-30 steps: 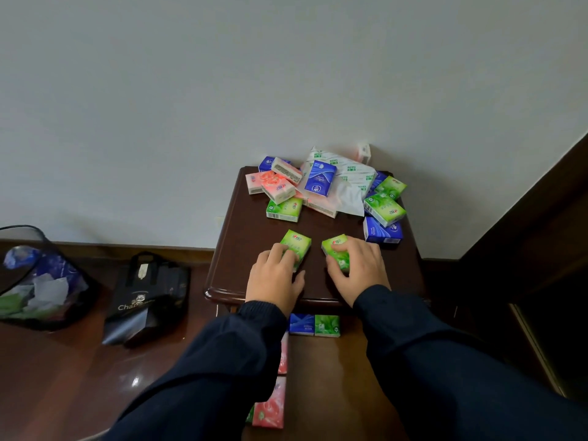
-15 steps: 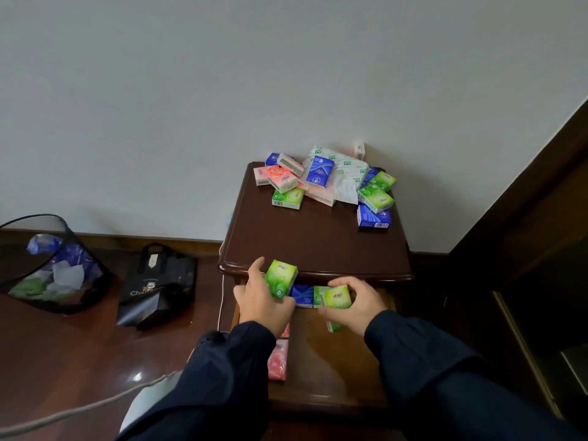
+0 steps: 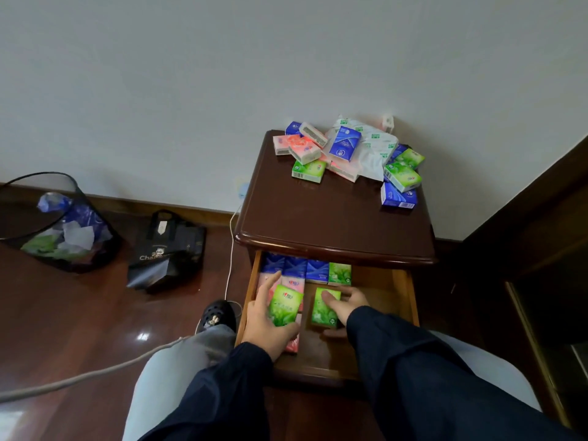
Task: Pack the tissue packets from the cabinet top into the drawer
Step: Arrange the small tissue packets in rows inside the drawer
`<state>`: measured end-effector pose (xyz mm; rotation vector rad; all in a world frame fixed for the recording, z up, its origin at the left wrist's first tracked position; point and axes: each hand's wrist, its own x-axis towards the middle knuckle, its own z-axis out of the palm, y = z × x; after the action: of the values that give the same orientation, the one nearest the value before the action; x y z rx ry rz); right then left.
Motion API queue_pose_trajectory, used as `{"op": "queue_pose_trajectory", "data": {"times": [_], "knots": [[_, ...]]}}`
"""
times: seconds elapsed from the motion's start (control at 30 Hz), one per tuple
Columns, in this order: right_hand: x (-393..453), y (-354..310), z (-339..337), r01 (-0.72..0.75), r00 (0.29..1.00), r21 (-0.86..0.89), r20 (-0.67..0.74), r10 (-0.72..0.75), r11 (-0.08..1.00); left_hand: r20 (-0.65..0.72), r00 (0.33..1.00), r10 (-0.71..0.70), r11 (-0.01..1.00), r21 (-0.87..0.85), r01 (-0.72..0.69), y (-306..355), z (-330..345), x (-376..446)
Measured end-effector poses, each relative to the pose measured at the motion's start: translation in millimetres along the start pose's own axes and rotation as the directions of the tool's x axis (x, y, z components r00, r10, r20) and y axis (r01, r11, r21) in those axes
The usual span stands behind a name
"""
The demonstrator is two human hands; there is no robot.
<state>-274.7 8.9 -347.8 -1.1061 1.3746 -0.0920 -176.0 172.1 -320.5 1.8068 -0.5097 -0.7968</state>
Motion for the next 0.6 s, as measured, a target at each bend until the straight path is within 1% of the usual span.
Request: {"op": "queue_pose_trajectory", "data": {"times": [0.07,0.17,0.2,0.27,0.33,0.47,0.6], "knots": [[4,-3,5,-0.039,0.999,0.033,-0.009,0.039,0.999,0.008,1.0,-0.011,1.0,-0.022,0.011,-2,0,4],[10,0,11,-0.017,1.0,0.057,-0.009,0.018,0.998,0.003,1.0,0.009,0.994,-0.112,-0.009,-8,3,8],[11,2,13,0.0,1.0,0.061,-0.015,0.001,0.998,-0.003,1.0,-0.01,0.99,-0.14,0.009,-10,4,8],[13,6,15,0.027,0.999,0.062,-0.039,-0.025,0.998,-0.008,0.996,-0.093,0.977,-0.196,0.089,-13,4,9],[14,8,16,0.027,0.998,0.049,-0.065,-0.024,0.998,0.0,0.989,-0.147,0.957,-0.254,0.142,-15,2,11],[14,10,19,0.053,0.994,-0.044,-0.091,-0.057,0.998,-0.004,0.992,-0.125,0.958,-0.262,0.12,-17,0,12],[17,12,20,0.059,0.994,0.015,-0.093,-0.058,0.998,-0.014,0.993,-0.119,0.971,-0.21,0.114,-19,0,15]]}}
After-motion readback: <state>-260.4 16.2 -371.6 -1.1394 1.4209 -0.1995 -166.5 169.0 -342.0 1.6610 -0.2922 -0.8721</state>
